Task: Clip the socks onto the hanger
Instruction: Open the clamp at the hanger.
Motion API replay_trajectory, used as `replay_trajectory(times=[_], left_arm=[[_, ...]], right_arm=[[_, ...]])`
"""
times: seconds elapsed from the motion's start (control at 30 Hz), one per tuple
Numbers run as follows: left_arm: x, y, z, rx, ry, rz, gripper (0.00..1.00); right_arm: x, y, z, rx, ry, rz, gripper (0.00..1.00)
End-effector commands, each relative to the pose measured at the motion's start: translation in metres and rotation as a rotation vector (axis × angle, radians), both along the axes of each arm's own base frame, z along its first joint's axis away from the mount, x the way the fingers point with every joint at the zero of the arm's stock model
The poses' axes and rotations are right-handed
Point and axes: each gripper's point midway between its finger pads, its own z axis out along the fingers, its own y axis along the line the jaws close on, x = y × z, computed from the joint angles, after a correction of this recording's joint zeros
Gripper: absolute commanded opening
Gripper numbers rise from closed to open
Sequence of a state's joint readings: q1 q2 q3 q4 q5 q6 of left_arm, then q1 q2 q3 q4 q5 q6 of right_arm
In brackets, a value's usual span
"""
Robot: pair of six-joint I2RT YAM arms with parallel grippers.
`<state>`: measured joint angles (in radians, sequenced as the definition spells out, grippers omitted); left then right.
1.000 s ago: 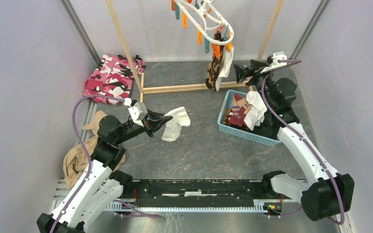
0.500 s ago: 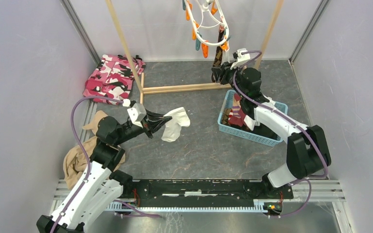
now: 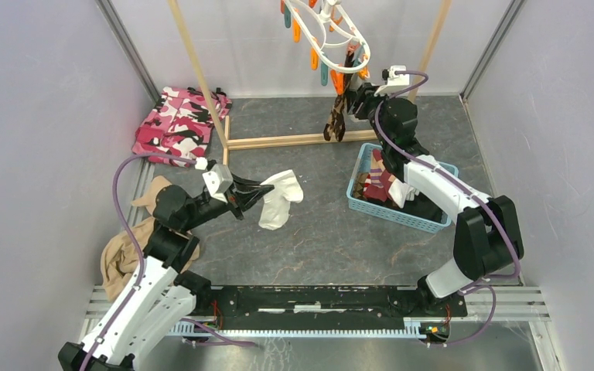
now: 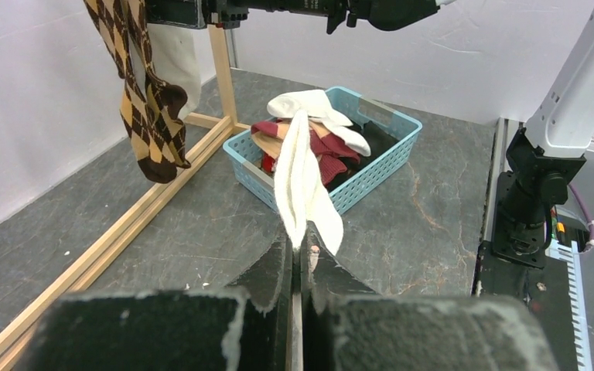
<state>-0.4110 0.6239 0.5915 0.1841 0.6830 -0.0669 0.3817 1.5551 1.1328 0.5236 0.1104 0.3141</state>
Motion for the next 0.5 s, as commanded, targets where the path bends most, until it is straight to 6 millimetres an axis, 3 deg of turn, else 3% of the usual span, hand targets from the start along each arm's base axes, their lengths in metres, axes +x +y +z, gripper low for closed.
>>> replay_trajectory(times=[0.0, 0.47], left_arm=[[0.011, -0.003, 0.021, -0.024, -0.034, 0.009, 0.02], [0.093, -0.036, 0.039, -0.003, -0.104, 0.023, 0.02]], right_arm=[[-0.007, 0.003, 0.029, -0.021, -0.077, 0.051, 0.59], [-0.052, 0.017, 0.018, -0.21, -0.147, 0.33, 0.78]])
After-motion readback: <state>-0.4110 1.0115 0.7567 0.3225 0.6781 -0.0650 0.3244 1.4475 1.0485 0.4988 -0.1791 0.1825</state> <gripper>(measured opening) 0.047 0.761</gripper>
